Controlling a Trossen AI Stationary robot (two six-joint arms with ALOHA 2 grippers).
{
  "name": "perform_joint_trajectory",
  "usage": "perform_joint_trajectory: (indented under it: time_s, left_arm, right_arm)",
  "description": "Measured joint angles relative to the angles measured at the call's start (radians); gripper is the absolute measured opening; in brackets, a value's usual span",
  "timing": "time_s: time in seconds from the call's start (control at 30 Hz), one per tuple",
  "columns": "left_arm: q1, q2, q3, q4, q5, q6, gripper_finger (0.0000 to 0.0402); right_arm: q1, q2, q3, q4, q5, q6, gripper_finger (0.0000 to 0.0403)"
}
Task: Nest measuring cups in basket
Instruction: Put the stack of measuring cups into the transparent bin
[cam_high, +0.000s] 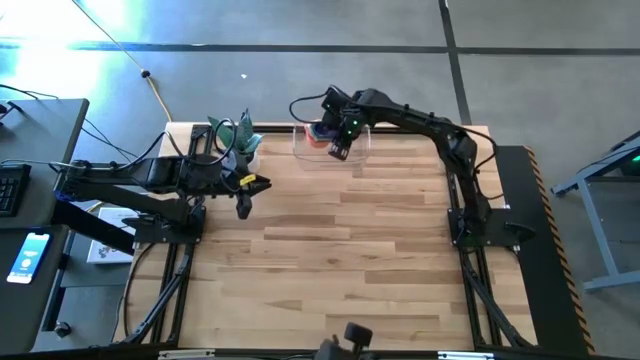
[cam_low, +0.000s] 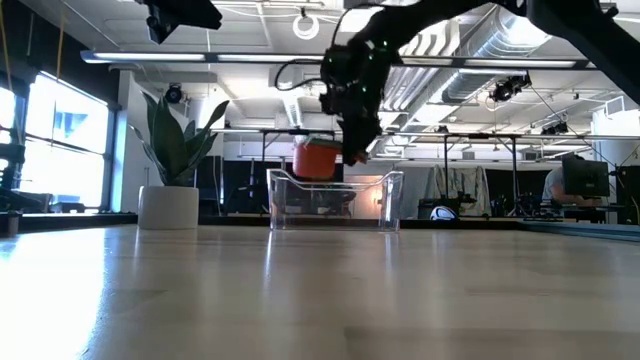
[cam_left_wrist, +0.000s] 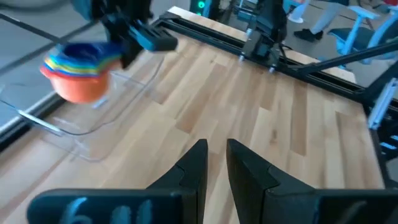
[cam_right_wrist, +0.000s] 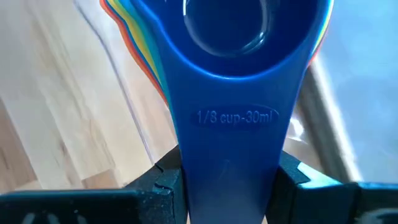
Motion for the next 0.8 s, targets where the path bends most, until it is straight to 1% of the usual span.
perform_joint_trajectory:
  time_s: [0.27,0.43,0.67,0.8]
  left_arm:
    - [0.043,0.0,0.0,0.0,-0.006,0.02,0.0048]
    - [0.079,0.0,0.0,0.001,-0.001,0.02,0.0048]
    - [0.11,0.0,0.0,0.002,0.001,0.02,0.0048]
    - [0.115,0.0,0.0,0.002,0.001,0.02,0.0048]
  right_arm:
    - [-0.029,0.0,-0.182,0.163,-0.03,-0.111,0.0124]
    - [-0.055,0.0,-0.266,0.212,-0.04,-0.11,0.0124]
    - [-0.074,0.0,-0.317,0.233,-0.037,-0.108,0.0124]
    - [-0.074,0.0,-0.322,0.242,-0.034,-0.107,0.0124]
